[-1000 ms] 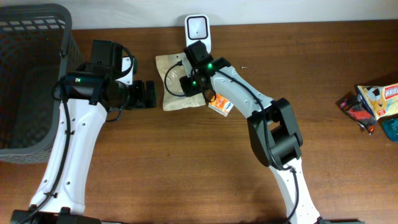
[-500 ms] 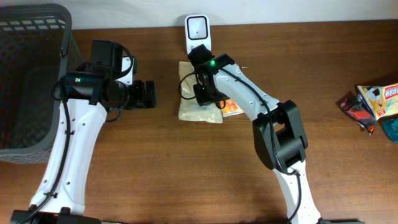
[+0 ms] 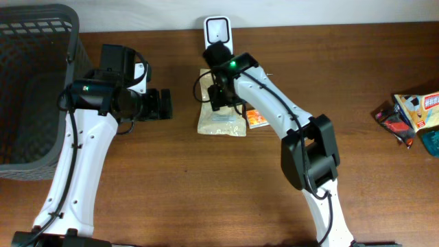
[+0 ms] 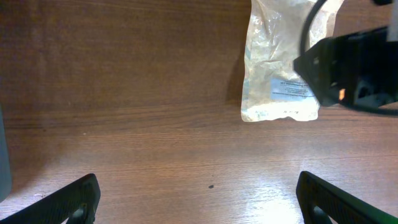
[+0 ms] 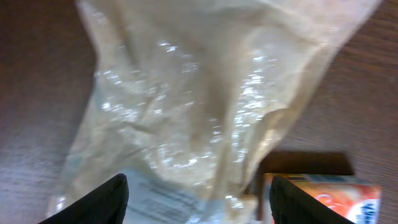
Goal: Scan the item barcode
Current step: 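Grasp the clear zip bag with the right gripper, then lift the clear zip bag toward the scanner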
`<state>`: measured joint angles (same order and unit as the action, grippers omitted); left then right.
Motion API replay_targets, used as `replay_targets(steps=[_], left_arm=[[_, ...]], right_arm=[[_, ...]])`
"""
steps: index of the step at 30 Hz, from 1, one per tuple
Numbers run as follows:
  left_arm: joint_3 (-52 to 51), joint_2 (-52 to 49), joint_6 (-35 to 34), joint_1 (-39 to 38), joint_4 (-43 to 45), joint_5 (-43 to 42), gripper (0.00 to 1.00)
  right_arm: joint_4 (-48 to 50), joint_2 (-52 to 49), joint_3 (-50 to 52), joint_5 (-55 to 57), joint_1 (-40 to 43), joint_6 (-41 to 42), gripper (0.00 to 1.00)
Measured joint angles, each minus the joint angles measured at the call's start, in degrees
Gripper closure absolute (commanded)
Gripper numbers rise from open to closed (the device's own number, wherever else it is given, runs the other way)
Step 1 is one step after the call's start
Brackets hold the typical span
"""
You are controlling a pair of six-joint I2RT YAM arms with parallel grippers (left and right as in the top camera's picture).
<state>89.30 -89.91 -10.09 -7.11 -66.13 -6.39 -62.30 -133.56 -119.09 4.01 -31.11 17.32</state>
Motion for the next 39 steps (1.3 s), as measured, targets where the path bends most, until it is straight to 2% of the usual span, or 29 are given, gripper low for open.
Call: replay_targets(steps=[4,11,13,14,17,18,21,25,27,28,29,39], left_arm=[[0.0,0.0,0.0,0.0,0.0,0.0,0.01],[0.0,0.0,0.0,0.0,0.0,0.0,0.01],[0.0,0.0,0.0,0.0,0.0,0.0,0.01],[0.0,0.0,0.0,0.0,0.0,0.0,0.01],[0.0,0.0,0.0,0.0,0.0,0.0,0.01],[0.0,0.0,0.0,0.0,0.0,0.0,0.01],[0.0,0.0,0.0,0.0,0.0,0.0,0.01],[0.0,0.0,0.0,0.0,0.0,0.0,0.01],[0.0,0.0,0.0,0.0,0.0,0.0,0.01],[0.0,0.0,0.0,0.0,0.0,0.0,0.01],[0.0,0.0,0.0,0.0,0.0,0.0,0.01],[0.0,0.0,0.0,0.0,0.0,0.0,0.01]], right_arm=[[2.4,0.0,0.4,0.8,-3.4,1.2,0.28],[3.9,-2.8,2.2,6.1,-3.2,5.4,0.27],[5.7,-4.1,3.7,6.3,-3.2,6.8,0.31],[6.3,-4.4,3.8,6.3,-3.2,7.0,0.42],[7.1,-4.5,3.8,6.7,-3.1,8.0,0.89],[7.3,-4.3,3.7,6.9,-3.1,8.0,0.96],[8.6,-2.8,2.5,7.5,-2.9,8.2,0.96],[6.5,-6.1,2.4,7.1,-1.2,8.2,0.96],[4.6,-6.1,0.5,6.4,0.1,7.9,0.73],[4.5,-6.1,0.1,5.0,0.7,7.1,0.58],[4.5,-6.1,-0.1,4.0,1.1,6.2,0.51],[-1.6,-6.2,-10.0,-2.7,1.0,2.3,0.52]])
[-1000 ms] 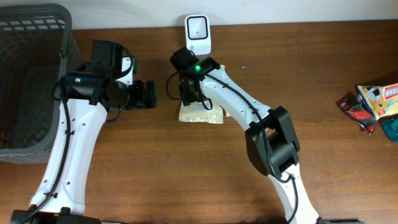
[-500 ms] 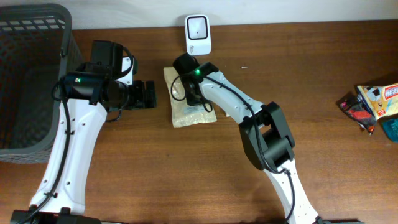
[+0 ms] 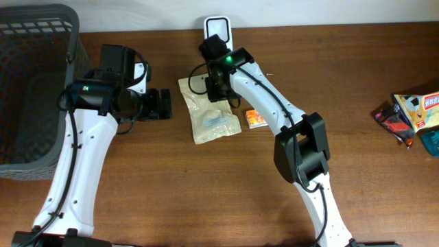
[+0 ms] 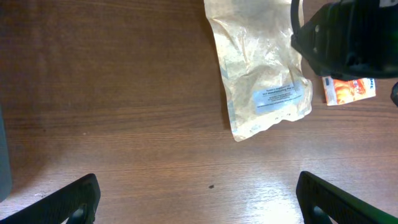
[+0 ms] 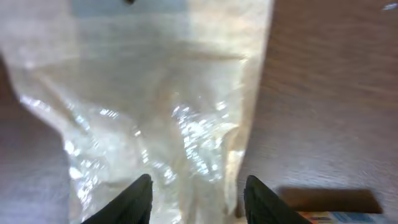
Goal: Scan the item barcode
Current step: 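Lift the clear zip bag toward the scanner, then hold the zip bag up to the scanner, then carry it right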
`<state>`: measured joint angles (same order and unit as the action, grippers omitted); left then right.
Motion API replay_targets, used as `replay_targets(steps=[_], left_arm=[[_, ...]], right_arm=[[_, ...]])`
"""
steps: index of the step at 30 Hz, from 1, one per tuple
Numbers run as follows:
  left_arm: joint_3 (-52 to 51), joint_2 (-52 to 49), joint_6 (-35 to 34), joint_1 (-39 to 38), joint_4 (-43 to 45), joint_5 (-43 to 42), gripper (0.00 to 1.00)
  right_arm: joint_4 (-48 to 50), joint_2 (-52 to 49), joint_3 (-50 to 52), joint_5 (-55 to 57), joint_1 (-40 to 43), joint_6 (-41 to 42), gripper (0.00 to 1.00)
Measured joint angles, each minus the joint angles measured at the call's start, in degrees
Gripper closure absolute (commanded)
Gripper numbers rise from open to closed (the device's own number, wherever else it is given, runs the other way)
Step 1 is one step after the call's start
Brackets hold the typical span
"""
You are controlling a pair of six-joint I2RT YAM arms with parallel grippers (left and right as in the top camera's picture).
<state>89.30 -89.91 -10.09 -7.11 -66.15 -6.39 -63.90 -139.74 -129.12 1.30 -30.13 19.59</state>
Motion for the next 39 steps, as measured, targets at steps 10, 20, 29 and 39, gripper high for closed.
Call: replay_targets(steps=[10,20,29,39], left_arm=[[0.0,0.0,0.0,0.0,0.0,0.0,0.01],[0.0,0.0,0.0,0.0,0.0,0.0,0.01],[0.0,0.0,0.0,0.0,0.0,0.0,0.01],[0.0,0.0,0.0,0.0,0.0,0.0,0.01]], right_arm=[[10.3,0.3,12.2,-3.4,-3.3,-0.8,0.37],[15.1,3.5,18.1,-1.0,-3.4,3.1,0.76],[11.5,3.2,13.0,0.4,-3.4,4.2,0.96],[8.7,1.7,9.7,1.1,-3.3,4.1,0.96]])
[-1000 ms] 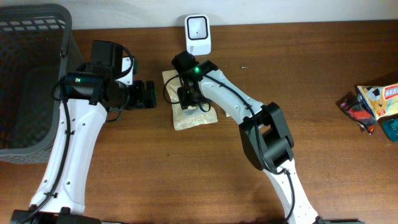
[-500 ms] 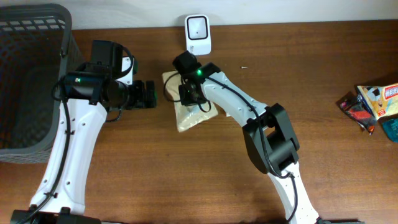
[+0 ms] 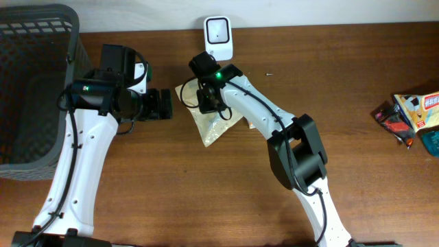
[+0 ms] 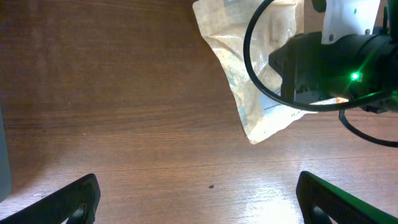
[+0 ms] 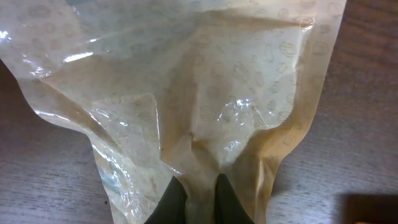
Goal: Scan the item barcode
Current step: 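Hold the zip bag up to the scanner, then carry it right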
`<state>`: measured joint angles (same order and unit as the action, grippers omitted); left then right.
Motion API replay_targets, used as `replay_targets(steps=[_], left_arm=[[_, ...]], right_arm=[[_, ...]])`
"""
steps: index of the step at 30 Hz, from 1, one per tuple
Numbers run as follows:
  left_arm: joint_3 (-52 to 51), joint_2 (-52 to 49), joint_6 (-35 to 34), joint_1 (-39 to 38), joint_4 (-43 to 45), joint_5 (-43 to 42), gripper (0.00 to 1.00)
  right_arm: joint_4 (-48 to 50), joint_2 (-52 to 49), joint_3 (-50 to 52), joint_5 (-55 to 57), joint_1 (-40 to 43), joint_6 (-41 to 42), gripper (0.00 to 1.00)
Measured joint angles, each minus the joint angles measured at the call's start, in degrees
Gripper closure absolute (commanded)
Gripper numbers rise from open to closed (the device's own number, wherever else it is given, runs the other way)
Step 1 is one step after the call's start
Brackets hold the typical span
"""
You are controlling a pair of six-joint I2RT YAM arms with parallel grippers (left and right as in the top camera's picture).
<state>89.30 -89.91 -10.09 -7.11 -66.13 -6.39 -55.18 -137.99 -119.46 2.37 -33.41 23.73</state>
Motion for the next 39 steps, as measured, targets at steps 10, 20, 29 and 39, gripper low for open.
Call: replay_targets(steps=[10,20,29,39], left_arm=[[0.0,0.0,0.0,0.0,0.0,0.0,0.01],[0.0,0.0,0.0,0.0,0.0,0.0,0.01],[0.0,0.0,0.0,0.0,0.0,0.0,0.01],[0.0,0.0,0.0,0.0,0.0,0.0,0.01]], right_arm=[[-1.8,-1.7,-14.2,0.8,7.1,-0.2,0.96],[23.4,-1.8,-14.6,-3.7,12.7,-0.2,0.96],[28.7,-1.9,-14.6,-3.7,12.6,1.8,0.96],[19.9,-1.0,-14.6,-1.8,15.9,2.0,0.96]])
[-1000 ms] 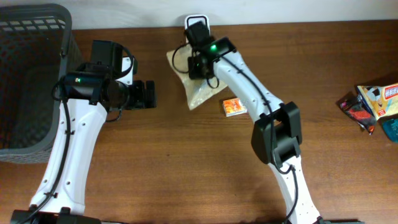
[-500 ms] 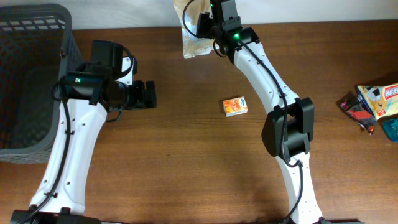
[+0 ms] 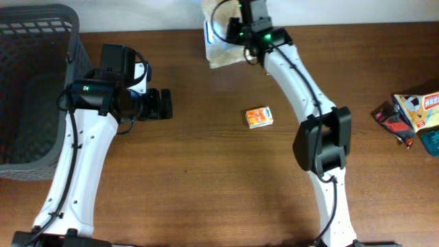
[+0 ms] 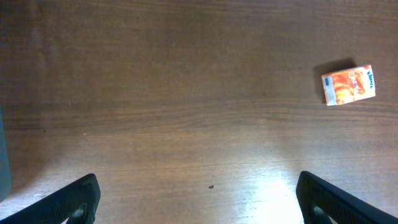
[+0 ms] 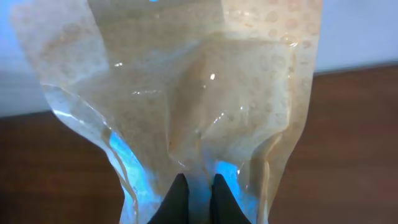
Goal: Scan the item barcode
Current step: 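Hold the zip bag up to the scanner, then carry it right, then drop the zip bag at the right table edge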
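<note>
A clear tan plastic pouch (image 3: 225, 49) hangs lifted at the table's back edge, covering the white barcode scanner, of which only a sliver (image 3: 206, 31) shows. My right gripper (image 3: 241, 41) is shut on the pouch's edge. In the right wrist view the pouch (image 5: 186, 87) fills the frame, blue light glows through it, and the gripper (image 5: 198, 190) pinches its lower fold. My left gripper (image 3: 164, 104) stands open over bare wood at the left. Its fingertips (image 4: 81, 199) sit wide apart with nothing between them.
A small orange carton (image 3: 258, 117) lies on the wood mid-table and shows also in the left wrist view as the carton (image 4: 348, 84). A dark mesh basket (image 3: 31, 82) stands at the left edge. Several snack packets (image 3: 411, 113) lie at the right edge.
My right gripper has carried the pouch from the table, left of the orange carton, up to the scanner at the back edge. Blue light now shines through the pouch. The left arm is unmoved.
The pouch lay flat below the scanner with my right gripper open over it. Then the pouch sat shifted and turned leftward, the jaws narrower. Then the gripper was shut on its fold. Now the pouch is lifted in front of the scanner.
</note>
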`<state>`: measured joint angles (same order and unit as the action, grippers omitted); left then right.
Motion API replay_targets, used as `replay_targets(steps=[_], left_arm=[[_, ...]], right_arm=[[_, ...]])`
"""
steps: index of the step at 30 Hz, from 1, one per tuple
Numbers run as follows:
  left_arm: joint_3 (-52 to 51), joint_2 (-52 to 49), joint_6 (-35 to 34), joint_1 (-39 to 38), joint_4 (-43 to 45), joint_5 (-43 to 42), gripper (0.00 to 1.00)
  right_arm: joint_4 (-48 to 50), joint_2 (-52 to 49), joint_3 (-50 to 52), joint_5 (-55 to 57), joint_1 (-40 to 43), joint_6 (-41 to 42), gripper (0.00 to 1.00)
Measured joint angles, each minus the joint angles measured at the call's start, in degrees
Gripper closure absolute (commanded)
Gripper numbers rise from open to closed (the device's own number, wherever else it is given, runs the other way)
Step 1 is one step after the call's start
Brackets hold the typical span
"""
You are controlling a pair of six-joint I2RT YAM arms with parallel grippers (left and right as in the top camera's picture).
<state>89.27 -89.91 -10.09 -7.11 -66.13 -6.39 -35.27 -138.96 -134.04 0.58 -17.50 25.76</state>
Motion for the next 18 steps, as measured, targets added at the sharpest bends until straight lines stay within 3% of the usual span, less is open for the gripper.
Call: replay_targets(steps=[6,15,16,17,18], left_arm=[[0.0,0.0,0.0,0.0,0.0,0.0,0.01],[0.0,0.0,0.0,0.0,0.0,0.0,0.01],[0.0,0.0,0.0,0.0,0.0,0.0,0.01],[0.0,0.0,0.0,0.0,0.0,0.0,0.01],[0.0,0.0,0.0,0.0,0.0,0.0,0.01]], right_arm=[[-15.8,9.7,-0.4,4.8,18.5,0.0,0.96],[-34.4,10.3,-0.7,14.0,47.7,0.0,0.96],[-34.6,10.3,-0.4,14.7,49.4,0.0,0.88],[-34.8,10.3,0.8,15.6,52.5,0.1,0.73],[-35.0,10.3,2.4,16.2,54.7,-0.2,0.41]])
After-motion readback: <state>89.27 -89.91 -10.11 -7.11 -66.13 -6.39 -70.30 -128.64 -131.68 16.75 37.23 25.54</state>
